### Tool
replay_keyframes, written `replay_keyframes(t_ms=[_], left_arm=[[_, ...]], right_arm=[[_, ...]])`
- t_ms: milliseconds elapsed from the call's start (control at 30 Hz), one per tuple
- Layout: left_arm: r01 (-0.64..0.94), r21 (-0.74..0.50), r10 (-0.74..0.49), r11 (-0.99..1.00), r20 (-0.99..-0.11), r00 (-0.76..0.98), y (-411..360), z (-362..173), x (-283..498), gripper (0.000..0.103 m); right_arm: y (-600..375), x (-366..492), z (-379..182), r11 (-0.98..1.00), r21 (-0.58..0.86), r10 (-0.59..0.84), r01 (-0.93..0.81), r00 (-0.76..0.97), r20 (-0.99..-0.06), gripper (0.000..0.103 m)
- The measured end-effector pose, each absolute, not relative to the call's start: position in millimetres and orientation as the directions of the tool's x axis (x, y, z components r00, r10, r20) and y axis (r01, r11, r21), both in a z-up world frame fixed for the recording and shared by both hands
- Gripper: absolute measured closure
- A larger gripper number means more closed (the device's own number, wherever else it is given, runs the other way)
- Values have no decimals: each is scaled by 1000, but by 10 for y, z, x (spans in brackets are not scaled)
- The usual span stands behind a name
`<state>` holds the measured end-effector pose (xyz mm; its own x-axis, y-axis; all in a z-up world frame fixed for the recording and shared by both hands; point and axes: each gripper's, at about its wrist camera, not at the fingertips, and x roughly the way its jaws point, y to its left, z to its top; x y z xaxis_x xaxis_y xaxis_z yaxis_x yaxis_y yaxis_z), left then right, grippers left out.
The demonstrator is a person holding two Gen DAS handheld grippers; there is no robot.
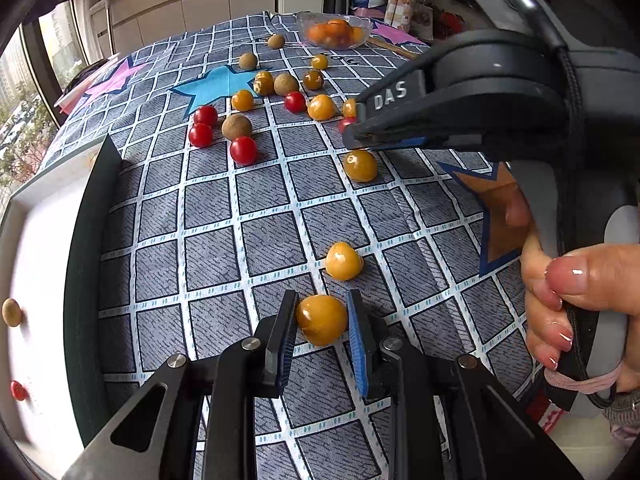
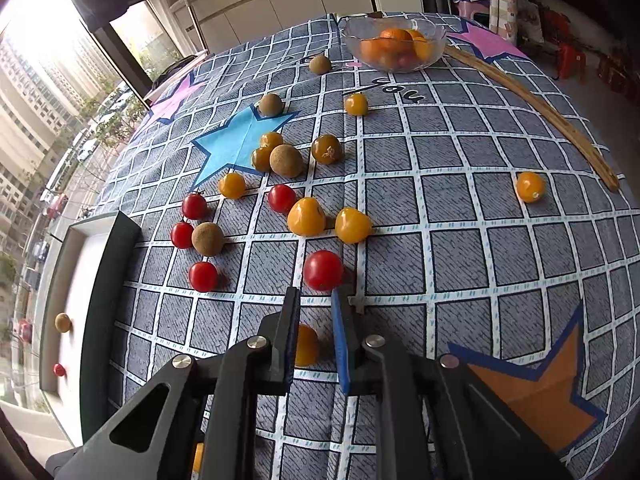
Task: Organize fruits
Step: 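Close the left gripper on the yellow cherry tomato, then lift the yellow tomato with the left gripper while the right gripper grasps a red tomato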
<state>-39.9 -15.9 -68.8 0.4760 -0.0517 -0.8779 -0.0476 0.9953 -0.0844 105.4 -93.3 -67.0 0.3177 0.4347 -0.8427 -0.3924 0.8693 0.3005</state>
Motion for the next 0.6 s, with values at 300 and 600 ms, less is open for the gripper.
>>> replay_keyframes(t_ms=[300, 600], left_arm=[[-59, -102, -61, 993, -874, 483, -62, -685, -493, 77], [-74, -100, -52, 992, -874, 483, -41, -685, -488, 77]], right_arm=[[-1321, 916, -642, 865, 357, 468, -351, 312, -827, 86], [-1028, 1039, -624, 873, 255, 414, -415, 358, -837, 36]])
